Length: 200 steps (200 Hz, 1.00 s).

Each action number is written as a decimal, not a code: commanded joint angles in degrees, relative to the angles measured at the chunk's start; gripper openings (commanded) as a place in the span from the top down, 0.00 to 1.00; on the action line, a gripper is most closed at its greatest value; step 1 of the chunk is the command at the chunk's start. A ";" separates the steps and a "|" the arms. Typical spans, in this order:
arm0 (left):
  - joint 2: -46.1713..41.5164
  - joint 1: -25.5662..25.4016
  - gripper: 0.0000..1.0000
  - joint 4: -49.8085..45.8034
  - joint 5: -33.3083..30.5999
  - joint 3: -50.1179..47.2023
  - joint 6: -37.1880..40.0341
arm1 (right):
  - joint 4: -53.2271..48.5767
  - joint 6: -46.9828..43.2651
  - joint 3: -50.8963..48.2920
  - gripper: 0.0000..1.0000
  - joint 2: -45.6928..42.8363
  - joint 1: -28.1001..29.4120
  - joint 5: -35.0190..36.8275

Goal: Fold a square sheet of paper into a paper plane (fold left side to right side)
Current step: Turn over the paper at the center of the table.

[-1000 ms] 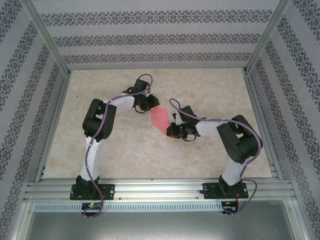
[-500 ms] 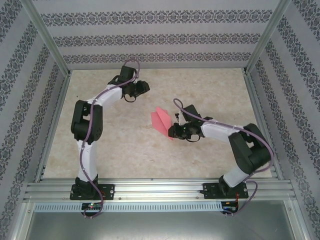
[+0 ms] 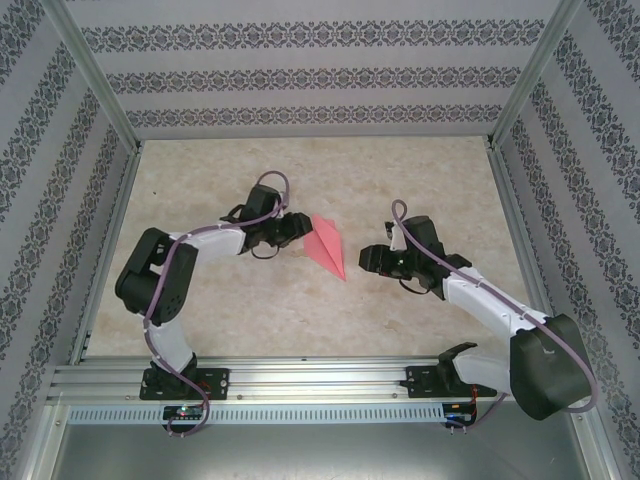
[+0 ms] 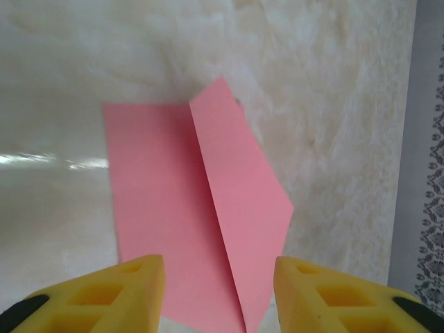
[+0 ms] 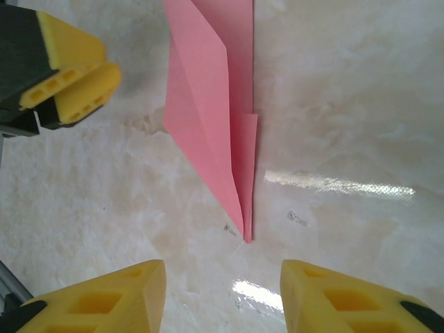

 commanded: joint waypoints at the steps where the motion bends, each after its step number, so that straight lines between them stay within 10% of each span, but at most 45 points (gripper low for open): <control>1: 2.81 -1.84 0.53 7.87 1.20 1.54 -3.45 | 4.91 1.90 -2.04 0.51 -2.22 -0.32 0.06; 109: 12.96 -3.49 0.56 8.63 2.98 9.11 -4.42 | 3.13 1.90 -3.00 0.51 -4.89 -0.53 0.55; 200: 10.34 -3.48 0.86 11.09 4.15 9.27 -3.82 | 14.47 7.79 -6.84 0.49 -5.61 -2.97 -6.86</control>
